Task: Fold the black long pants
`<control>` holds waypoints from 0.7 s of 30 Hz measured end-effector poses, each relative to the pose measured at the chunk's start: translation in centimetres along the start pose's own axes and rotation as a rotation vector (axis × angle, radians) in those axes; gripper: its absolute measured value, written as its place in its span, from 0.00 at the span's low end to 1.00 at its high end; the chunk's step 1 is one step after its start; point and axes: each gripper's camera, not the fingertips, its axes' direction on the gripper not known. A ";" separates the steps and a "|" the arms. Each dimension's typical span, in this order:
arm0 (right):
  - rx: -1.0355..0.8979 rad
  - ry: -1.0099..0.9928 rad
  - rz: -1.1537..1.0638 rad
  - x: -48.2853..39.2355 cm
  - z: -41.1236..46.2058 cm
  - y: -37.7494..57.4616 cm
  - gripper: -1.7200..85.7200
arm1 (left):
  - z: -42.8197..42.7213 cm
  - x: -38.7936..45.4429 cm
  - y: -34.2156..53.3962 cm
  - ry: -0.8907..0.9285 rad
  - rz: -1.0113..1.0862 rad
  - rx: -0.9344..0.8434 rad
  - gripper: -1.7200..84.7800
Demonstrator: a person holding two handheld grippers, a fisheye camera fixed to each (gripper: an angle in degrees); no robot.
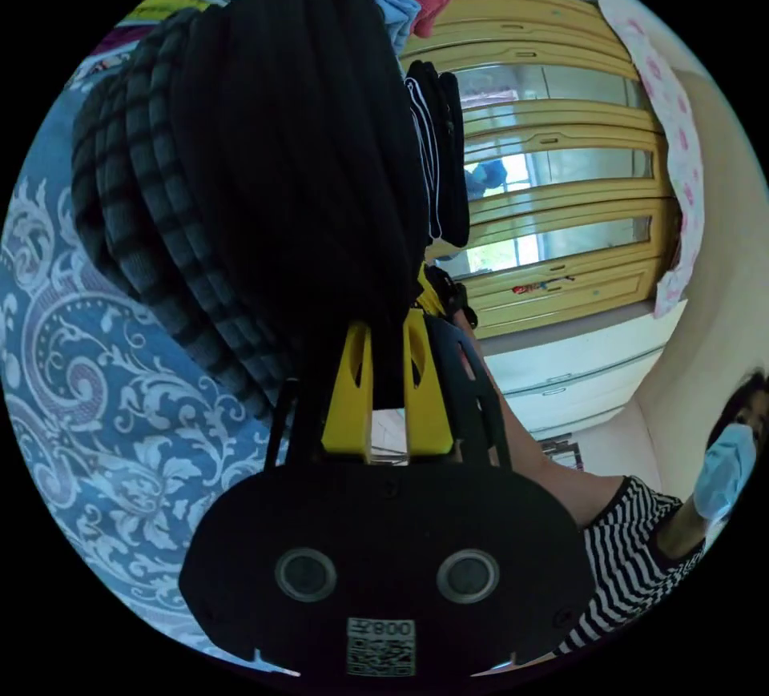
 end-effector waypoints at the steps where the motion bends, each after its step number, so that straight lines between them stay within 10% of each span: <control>1: -0.014 0.016 -0.028 0.2 -0.4 -0.9 0.02 | 0.4 -0.4 -0.5 0.009 -0.001 0.011 0.10; 21: 0.241 -0.016 -0.149 6.4 -8.8 -2.1 0.03 | 4.7 -5.2 -14.6 -0.164 0.169 0.180 0.07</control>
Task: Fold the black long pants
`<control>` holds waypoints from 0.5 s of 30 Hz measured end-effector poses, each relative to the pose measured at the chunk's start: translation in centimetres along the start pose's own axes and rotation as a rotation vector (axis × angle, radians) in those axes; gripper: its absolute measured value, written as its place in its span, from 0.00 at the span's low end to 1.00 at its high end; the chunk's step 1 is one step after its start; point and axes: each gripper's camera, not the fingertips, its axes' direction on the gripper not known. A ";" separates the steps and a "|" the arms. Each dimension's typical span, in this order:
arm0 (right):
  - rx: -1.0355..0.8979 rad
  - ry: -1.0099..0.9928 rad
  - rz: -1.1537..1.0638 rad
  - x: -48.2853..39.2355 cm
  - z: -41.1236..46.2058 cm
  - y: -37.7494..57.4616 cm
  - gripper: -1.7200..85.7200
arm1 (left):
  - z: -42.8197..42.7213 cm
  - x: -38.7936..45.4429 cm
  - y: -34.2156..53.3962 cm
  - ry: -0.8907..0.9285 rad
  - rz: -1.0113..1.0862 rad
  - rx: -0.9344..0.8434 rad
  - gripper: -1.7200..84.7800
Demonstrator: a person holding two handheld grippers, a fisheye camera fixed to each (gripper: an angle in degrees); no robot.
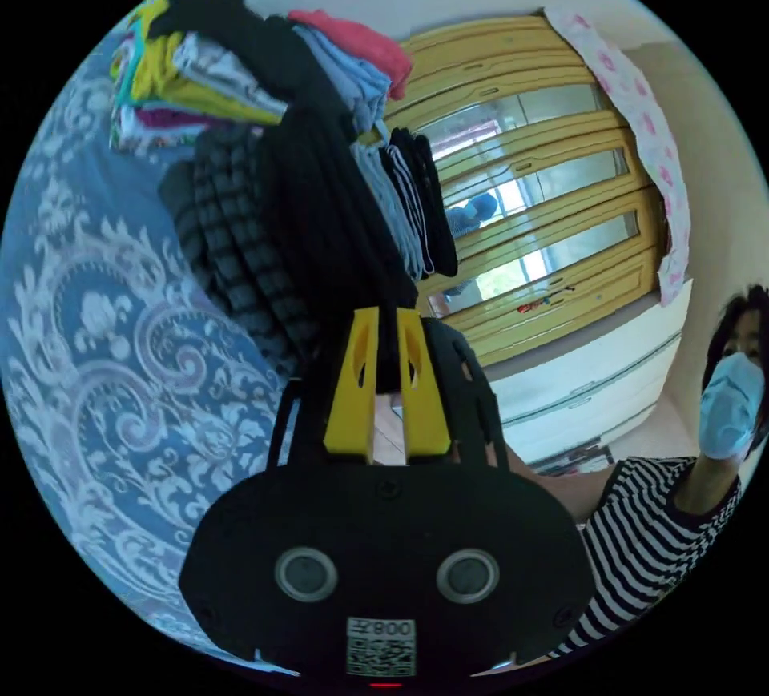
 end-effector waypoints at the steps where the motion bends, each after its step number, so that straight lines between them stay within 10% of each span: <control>1: -0.032 0.001 -0.070 -1.5 1.4 -0.1 0.03 | 0.2 0.2 -1.0 -0.019 0.028 0.002 0.06; 9: -0.409 0.141 -0.362 -6.1 15.0 1.0 0.02 | 6.0 -2.3 -11.3 -0.449 0.165 -0.078 0.02; 15: -0.352 0.201 -0.439 -5.8 16.9 1.3 0.02 | 7.3 -8.3 -11.9 -0.281 0.064 -0.024 0.02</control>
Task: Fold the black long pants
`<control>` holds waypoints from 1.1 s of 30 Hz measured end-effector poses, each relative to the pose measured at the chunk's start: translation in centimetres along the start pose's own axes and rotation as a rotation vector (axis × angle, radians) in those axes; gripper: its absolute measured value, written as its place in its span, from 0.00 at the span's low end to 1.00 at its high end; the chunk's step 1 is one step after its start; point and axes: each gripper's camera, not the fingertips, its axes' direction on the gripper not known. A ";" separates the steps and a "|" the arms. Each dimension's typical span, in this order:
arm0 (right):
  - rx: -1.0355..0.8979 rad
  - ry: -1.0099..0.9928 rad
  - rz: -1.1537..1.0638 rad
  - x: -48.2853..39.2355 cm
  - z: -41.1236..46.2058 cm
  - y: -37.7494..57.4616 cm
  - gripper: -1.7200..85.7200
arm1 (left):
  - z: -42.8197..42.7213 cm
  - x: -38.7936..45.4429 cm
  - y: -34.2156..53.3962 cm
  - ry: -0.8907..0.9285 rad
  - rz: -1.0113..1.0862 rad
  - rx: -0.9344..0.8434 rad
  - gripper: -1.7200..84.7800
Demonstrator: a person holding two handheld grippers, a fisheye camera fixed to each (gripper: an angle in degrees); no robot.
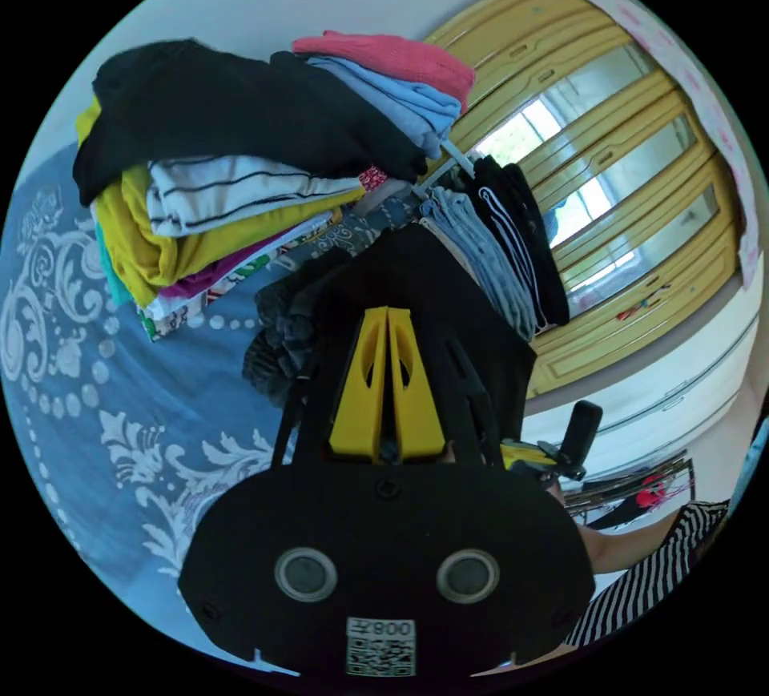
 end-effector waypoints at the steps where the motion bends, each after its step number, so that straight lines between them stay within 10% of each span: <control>1: -0.003 0.030 -0.021 -0.3 0.0 -0.3 0.02 | 0.1 -0.1 0.0 0.004 -0.002 0.007 0.02; 26: 0.073 0.151 0.154 1.6 -12.1 -7.6 0.02 | -3.3 4.9 2.9 0.113 0.071 0.102 0.02; 33: 0.092 0.205 0.151 -1.2 -14.2 -9.4 0.02 | -2.6 7.7 6.8 -0.142 0.158 -0.121 0.02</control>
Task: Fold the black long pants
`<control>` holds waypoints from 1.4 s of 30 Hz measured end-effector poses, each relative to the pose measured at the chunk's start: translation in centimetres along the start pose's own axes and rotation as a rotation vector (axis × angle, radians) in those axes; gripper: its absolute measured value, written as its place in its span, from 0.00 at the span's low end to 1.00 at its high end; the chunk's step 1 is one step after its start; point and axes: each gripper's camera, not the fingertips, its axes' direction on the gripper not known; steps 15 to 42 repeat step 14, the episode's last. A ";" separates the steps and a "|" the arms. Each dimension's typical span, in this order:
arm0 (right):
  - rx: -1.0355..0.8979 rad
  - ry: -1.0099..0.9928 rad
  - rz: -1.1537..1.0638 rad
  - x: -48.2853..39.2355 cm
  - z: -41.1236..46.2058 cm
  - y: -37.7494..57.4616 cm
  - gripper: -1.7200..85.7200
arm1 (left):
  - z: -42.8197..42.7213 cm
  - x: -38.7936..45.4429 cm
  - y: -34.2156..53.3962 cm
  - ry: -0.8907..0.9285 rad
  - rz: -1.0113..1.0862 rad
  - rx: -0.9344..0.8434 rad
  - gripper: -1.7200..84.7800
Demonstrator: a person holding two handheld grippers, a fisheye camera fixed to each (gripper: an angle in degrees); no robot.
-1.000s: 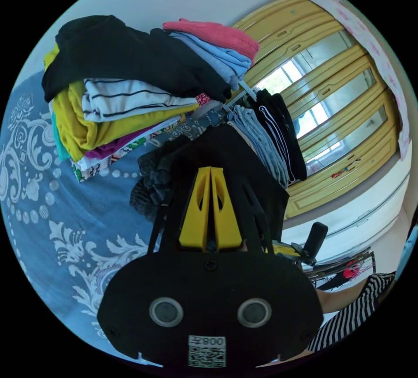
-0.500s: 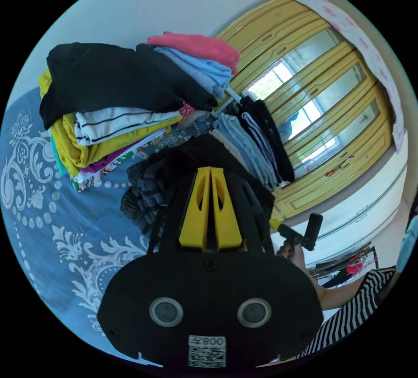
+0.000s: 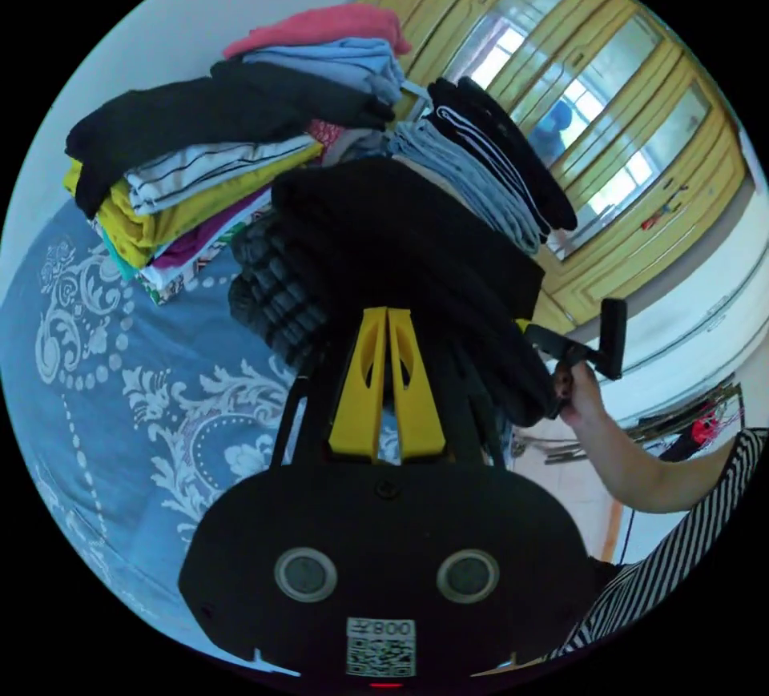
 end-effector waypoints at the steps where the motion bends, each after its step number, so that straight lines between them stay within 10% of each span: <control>1: -0.024 -0.009 0.005 -0.5 -0.8 -0.6 0.02 | -0.5 0.1 0.2 0.031 -0.025 0.010 0.02; 14: 0.199 0.376 -0.338 -11.9 -14.4 -20.6 0.13 | -8.3 7.9 12.1 0.345 0.115 -0.024 0.03; 42: 0.199 0.376 -0.338 -11.9 -14.4 -20.6 0.13 | -8.3 7.9 12.1 0.345 0.115 -0.024 0.03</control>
